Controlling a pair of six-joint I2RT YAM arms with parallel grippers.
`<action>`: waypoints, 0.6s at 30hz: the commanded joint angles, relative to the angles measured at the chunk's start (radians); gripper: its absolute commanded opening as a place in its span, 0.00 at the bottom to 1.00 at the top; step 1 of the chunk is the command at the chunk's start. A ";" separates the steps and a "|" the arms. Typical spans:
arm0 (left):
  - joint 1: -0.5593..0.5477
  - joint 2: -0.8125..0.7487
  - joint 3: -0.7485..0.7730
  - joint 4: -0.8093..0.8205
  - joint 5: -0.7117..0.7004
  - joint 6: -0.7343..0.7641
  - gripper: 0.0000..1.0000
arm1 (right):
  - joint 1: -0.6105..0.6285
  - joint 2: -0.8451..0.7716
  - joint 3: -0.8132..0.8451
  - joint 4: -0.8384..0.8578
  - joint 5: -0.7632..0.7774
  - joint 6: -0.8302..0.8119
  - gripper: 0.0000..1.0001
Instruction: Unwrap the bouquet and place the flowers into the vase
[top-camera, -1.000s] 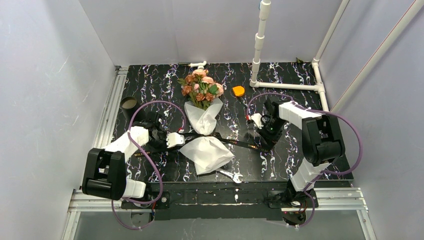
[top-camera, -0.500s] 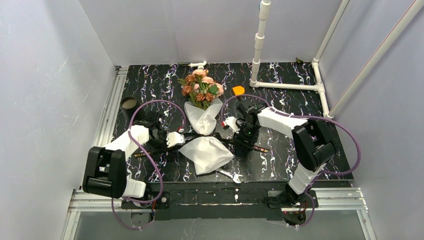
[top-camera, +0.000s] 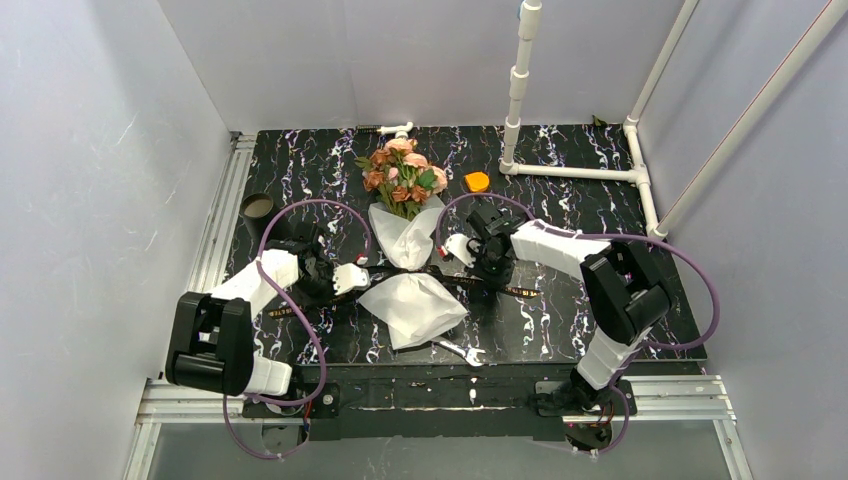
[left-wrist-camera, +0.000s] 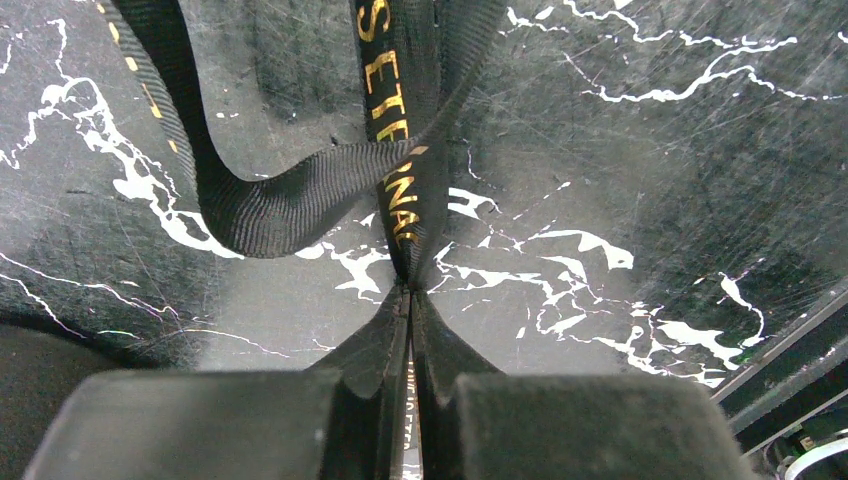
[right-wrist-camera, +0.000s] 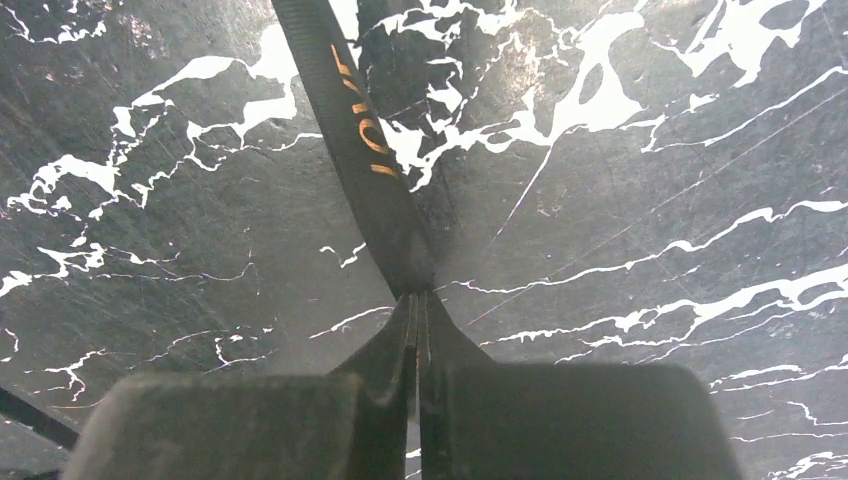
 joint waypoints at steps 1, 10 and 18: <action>-0.005 0.005 -0.003 -0.062 0.027 -0.006 0.00 | -0.020 0.076 -0.120 -0.071 0.070 -0.026 0.01; 0.008 -0.048 -0.093 -0.046 -0.015 0.050 0.00 | -0.164 0.010 -0.121 -0.178 0.070 -0.100 0.01; 0.042 -0.042 -0.116 -0.003 -0.040 0.064 0.00 | -0.273 -0.059 -0.190 -0.217 0.110 -0.177 0.01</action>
